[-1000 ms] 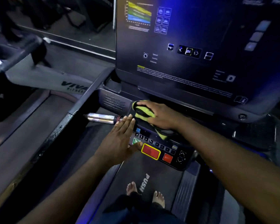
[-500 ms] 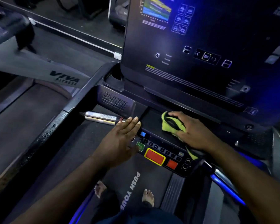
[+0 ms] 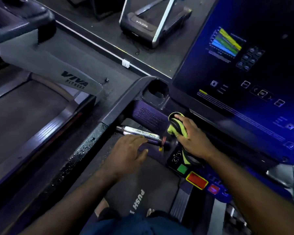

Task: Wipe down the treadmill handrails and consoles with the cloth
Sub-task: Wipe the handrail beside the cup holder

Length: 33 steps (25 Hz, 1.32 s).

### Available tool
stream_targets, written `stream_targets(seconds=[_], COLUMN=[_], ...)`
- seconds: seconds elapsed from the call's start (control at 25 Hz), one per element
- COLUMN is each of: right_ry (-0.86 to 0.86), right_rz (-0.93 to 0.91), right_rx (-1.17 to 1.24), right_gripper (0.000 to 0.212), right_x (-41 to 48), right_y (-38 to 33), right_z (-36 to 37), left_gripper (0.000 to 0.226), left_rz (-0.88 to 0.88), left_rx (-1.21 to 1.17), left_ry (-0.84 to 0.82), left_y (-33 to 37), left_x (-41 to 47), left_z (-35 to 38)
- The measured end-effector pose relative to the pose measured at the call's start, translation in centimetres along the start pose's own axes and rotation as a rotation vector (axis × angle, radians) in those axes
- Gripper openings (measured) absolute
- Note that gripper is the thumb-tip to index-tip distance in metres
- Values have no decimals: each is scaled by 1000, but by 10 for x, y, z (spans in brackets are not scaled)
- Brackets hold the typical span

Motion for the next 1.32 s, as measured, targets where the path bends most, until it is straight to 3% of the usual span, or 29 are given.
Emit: stream_targets(seconds=[0.2, 0.44, 0.56, 0.64, 0.68, 0.84, 1.08, 1.2, 1.32], right_ry=[-69, 135, -110, -327, -376, -605, -305, -173, -26], right_rz=[-126, 19, -2, -47, -80, -95, -214, -253, -232], right_rx=[-219, 214, 9, -362, -464, -337, -542, -632, -625], right_gripper=[69, 62, 62, 91, 96, 105, 117, 121, 107], right_x=[34, 57, 59, 45, 40, 51, 60, 67, 88], right_y=[-41, -71, -95, -94, -90, -78, -86, -105, -128], right_z=[22, 3, 28, 54, 58, 21, 75, 108, 137], left_gripper=[50, 38, 29, 27, 26, 20, 21, 18, 26], left_rz=[-41, -106, -190, -286, -315, -271, -228, -280, -418], left_rx=[-9, -66, -46, -54, -55, -4, 29, 102, 196], left_ry=[-162, -18, 113, 135, 135, 144, 130, 241, 410], left_y=[-27, -63, -75, -74, -73, -69, -69, -63, -51], left_x=[22, -4, -24, -33, -33, -24, -7, -4, -10], left_z=[-35, -69, -86, -87, -84, -68, -50, -54, -62])
Point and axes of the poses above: each hand's wrist, its own x-axis towards the middle knuckle, its own z-axis out of the palm, y = z × x, the point moved 2 cm from there along x, towards the middle knuckle
